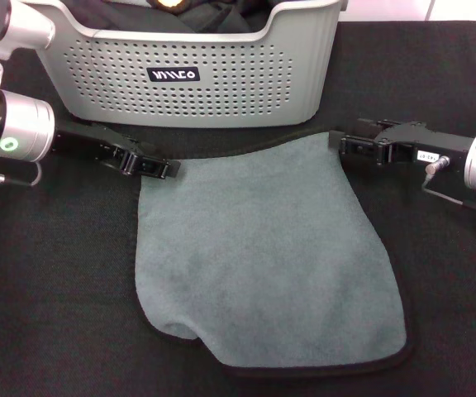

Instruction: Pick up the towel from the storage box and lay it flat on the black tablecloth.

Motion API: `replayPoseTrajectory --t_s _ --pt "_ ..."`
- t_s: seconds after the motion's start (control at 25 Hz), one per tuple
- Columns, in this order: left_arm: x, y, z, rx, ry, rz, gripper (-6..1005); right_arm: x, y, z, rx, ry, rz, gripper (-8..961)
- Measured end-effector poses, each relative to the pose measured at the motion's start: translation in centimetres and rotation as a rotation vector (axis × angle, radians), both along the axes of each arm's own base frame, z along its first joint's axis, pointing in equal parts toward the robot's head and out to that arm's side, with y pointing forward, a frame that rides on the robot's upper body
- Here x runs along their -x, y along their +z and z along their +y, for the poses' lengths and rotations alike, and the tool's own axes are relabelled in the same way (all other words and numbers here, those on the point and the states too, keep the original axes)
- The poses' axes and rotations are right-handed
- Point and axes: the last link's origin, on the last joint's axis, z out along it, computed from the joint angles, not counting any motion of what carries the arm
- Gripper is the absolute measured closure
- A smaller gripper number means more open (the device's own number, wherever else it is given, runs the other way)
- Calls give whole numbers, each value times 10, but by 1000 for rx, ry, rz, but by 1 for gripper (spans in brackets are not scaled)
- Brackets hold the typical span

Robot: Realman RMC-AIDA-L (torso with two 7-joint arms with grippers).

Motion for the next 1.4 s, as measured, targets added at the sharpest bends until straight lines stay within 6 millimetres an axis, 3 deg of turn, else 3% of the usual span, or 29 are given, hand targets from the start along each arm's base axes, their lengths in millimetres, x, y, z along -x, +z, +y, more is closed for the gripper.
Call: replayPoseTrajectory --t_s 0.12,0.2,0.24,0.44,0.6,0.76,0.84,0.96,1.12,1.4 --pt "1 0 -1 3 2 -3 442 -1 1 -2 2 0 12 447" --pt "0 0 -2 5 2 -6 386 -2 2 -4 3 1 20 296" --pt "0 0 -2 4 0 -13 386 -3 3 -5 1 2 23 221" --pt "-3 4 -7 -14 -47 -69 386 -5 8 -13 -5 21 41 68" --pt "-16 13 -25 -15 -251 -170 386 0 15 -28 32 120 86 69" --pt "-29 23 -71 -76 -624 -374 386 21 25 -61 154 359 170 69" --pt "-33 27 -91 -94 -729 -458 386 31 33 -83 214 481 227 69" --pt "-37 34 -116 -83 -819 -552 386 40 42 -100 232 569 269 68" --pt "-40 43 -128 -77 -845 -634 386 46 49 -112 241 611 280 68" --pt "-38 47 -130 -89 -837 -646 386 51 48 -112 255 628 283 74"
